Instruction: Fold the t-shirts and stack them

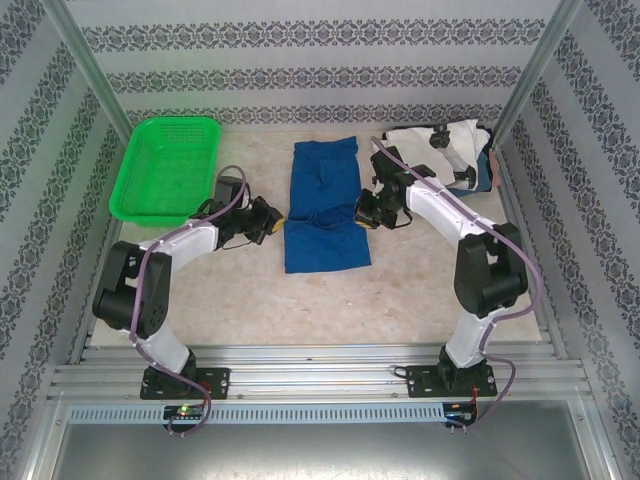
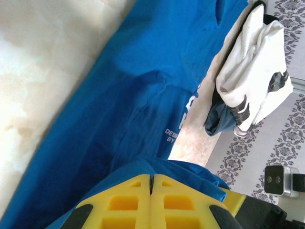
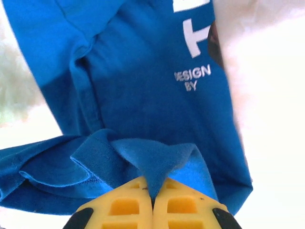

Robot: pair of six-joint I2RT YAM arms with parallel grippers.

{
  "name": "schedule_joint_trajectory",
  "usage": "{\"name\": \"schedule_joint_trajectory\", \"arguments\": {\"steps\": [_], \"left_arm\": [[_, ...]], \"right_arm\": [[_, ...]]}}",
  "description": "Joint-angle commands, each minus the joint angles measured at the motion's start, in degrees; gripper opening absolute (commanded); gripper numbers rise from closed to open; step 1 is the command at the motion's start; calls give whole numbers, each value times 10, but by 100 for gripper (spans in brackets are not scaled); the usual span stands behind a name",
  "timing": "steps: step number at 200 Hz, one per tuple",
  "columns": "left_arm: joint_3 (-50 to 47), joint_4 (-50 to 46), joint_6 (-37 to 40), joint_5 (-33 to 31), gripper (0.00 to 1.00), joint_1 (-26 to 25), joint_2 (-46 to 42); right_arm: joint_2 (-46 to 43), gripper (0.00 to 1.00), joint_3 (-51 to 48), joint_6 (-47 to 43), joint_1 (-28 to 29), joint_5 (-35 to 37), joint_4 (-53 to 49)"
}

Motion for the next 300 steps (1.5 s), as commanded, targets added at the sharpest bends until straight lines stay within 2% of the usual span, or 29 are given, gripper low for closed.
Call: {"name": "schedule_joint_trajectory", "arguments": {"steps": [1, 97, 108, 114, 122, 142, 147, 156, 178, 194, 204, 220, 231, 249, 263, 278, 300], "left_arm": [[31, 41, 19, 29, 0, 11, 32], [131, 66, 22, 52, 0, 34, 174], [138, 87, 11, 55, 0, 37, 194], [143, 99, 4, 58, 0, 41, 204], [152, 106, -5, 61, 7, 43, 214], [192, 96, -10, 63, 38, 46, 223], [201, 90, -9, 61, 43, 48, 219], [219, 78, -4, 57, 48, 51, 209], [255, 23, 32, 44, 52, 59, 158], [286, -54, 91, 41, 55, 57, 118], [283, -92, 124, 57, 55, 53, 91], [221, -141, 159, 50, 59, 35, 28], [158, -159, 173, 51, 62, 24, -12], [38, -138, 164, 64, 66, 6, -68], [-31, -111, 155, 65, 67, -5, -84], [-81, -42, 122, 71, 67, -16, -76], [-102, 14, 99, 61, 67, -26, -42]], "right_arm": [[33, 0, 35, -26, -15, -5, -17], [183, 0, 178, -52, -45, -5, -47], [204, 5, 198, -50, -47, -3, -49], [215, 11, 210, -47, -51, -5, -49], [229, 26, 230, -41, -55, -11, -50], [254, 42, 295, -33, -62, -25, -63], [255, 46, 312, -33, -64, -27, -68], [247, 49, 337, -37, -67, -27, -73], [190, 52, 353, -55, -79, -22, -80], [121, 55, 306, -76, -83, -30, -81], [66, 58, 245, -89, -82, -39, -76], [-26, 64, 111, -90, -80, -52, -52], [-86, 65, -3, -67, -77, -71, -15], [-162, 65, -180, -28, -65, -110, 86], [-183, 65, -269, -6, -58, -128, 156], [-176, 64, -316, 8, -53, -143, 214], [-147, 63, -325, 4, -51, -142, 238]]}}
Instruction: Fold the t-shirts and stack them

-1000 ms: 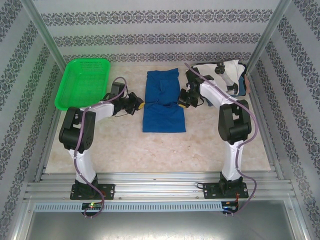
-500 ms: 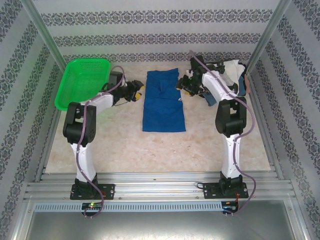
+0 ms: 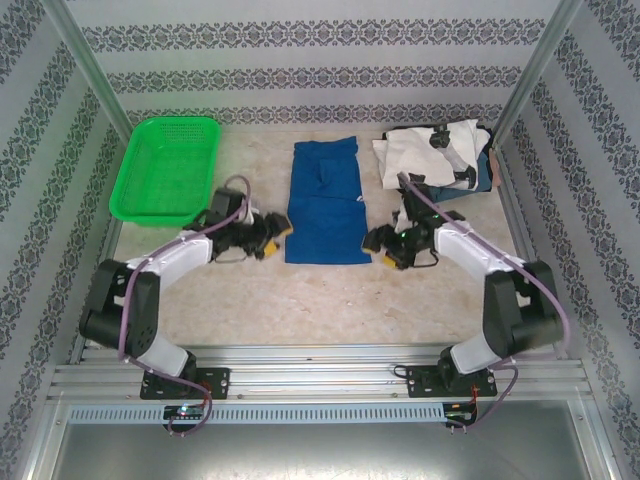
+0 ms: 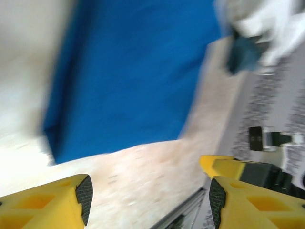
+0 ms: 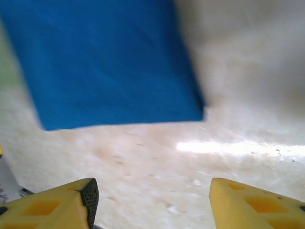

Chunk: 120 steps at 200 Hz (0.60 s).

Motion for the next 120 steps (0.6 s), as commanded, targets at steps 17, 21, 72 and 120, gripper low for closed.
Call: {"name": "schedule_joint_trajectory", "arguments": {"steps": [17, 21, 72, 120], "left_arm": [[-22, 124, -54, 1, 68, -16, 56], [-18, 123, -54, -2, 69, -19, 63], [28, 129, -67, -20, 64, -35, 150], [48, 132, -63, -24, 30, -39, 169]], "right_arm": [[40, 62, -1, 13, 2, -27, 105], [47, 62, 1, 12, 2, -26, 104], [124, 56, 51, 6, 2, -10, 103], [180, 27, 100, 6, 11, -8, 86]]}}
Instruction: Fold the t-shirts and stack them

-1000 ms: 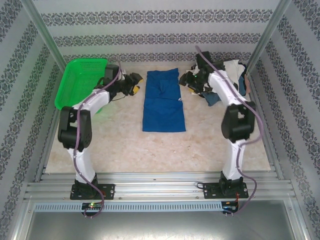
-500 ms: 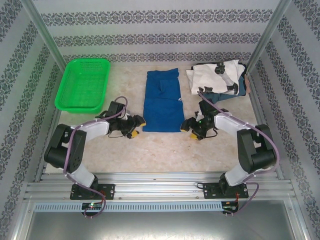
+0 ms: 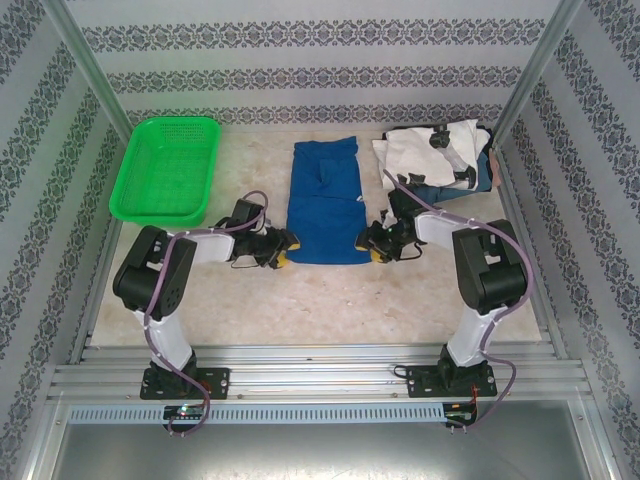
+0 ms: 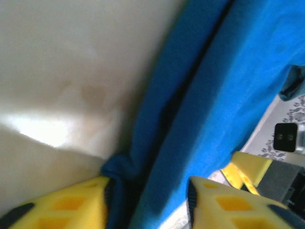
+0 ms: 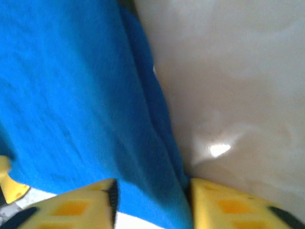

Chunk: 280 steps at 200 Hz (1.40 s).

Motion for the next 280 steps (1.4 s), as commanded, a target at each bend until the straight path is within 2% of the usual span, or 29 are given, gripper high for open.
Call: {"name": "schedule_joint_trajectory", "arguments": {"steps": [1, 28, 46, 72, 119, 132, 152, 174, 188, 202, 230, 255, 280], "left_arm": [[14, 42, 9, -13, 29, -13, 19], [5, -1, 32, -17, 11, -15, -28], [-25, -26, 39, -22, 4, -15, -89], [-101, -37, 16, -35, 2, -33, -192], [-226, -90, -74, -110, 1, -122, -397], [-240, -143, -89, -136, 1, -129, -465], [-236, -174, -110, -156, 1, -127, -526], [-189, -159, -102, -133, 1, -111, -488], [-162, -117, -102, -109, 1, -86, -443], [-135, -80, -98, -77, 1, -49, -392], [-39, -75, -56, -29, 1, 11, -293], [28, -47, -49, 13, 1, 42, -205], [75, -37, -42, 23, 1, 63, -148]], "right_arm": [[13, 26, 24, -6, 11, 5, -11], [-27, 0, -2, 15, 12, 15, -25], [-91, 0, -39, 29, 15, 21, -43], [-193, 0, -106, 60, 34, 22, -70], [-357, 0, -234, 200, 152, 42, -53], [-402, 0, -249, 232, 172, 55, -60], [-447, 0, -234, 240, 167, 70, -98], [-435, 0, -179, 213, 132, 47, -131], [-408, 0, -136, 186, 106, 35, -149], [-370, 0, -94, 159, 79, 19, -158], [-283, 0, 8, 112, 42, -4, -178], [-196, 0, 91, 79, 16, -22, -191], [-112, 0, 159, 51, -9, -31, -206]]}}
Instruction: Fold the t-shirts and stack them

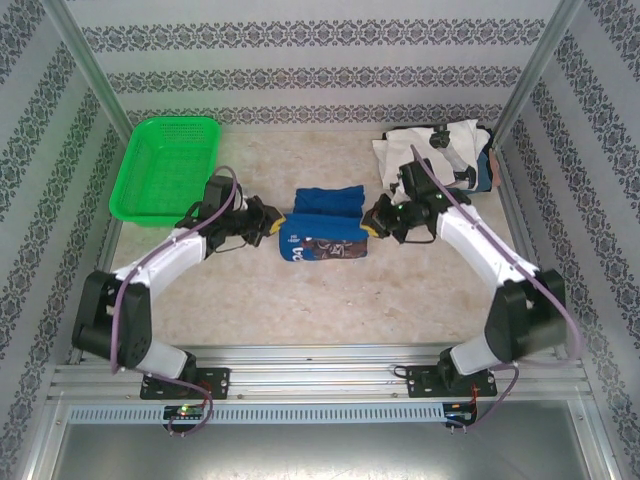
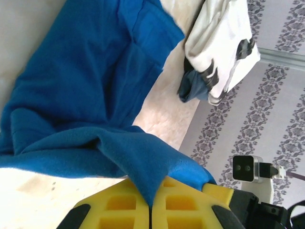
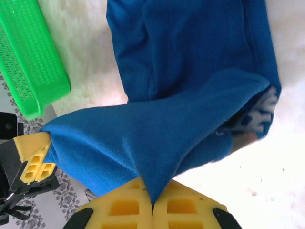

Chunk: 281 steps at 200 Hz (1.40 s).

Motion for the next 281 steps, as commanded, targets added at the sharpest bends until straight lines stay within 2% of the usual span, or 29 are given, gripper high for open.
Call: {"name": "schedule_joint_trajectory", "arguments": {"steps": [1, 53, 94, 186, 281], "left_arm": [[40, 31, 24, 29, 1, 23, 41], [120, 61, 20, 51, 1, 46, 154], [182, 76, 10, 65, 1, 52, 222], [281, 63, 2, 77, 2, 53, 270], [441, 62, -22, 100, 5, 35, 370]], "right_arm": [[64, 0, 55, -50, -25, -17, -40], [192, 3, 169, -86, -61, -26, -67], [258, 3, 226, -99, -77, -30, -80], [281, 2, 261, -94, -104, -26, -78], [289, 2, 261, -77, -133, -31, -54]]}}
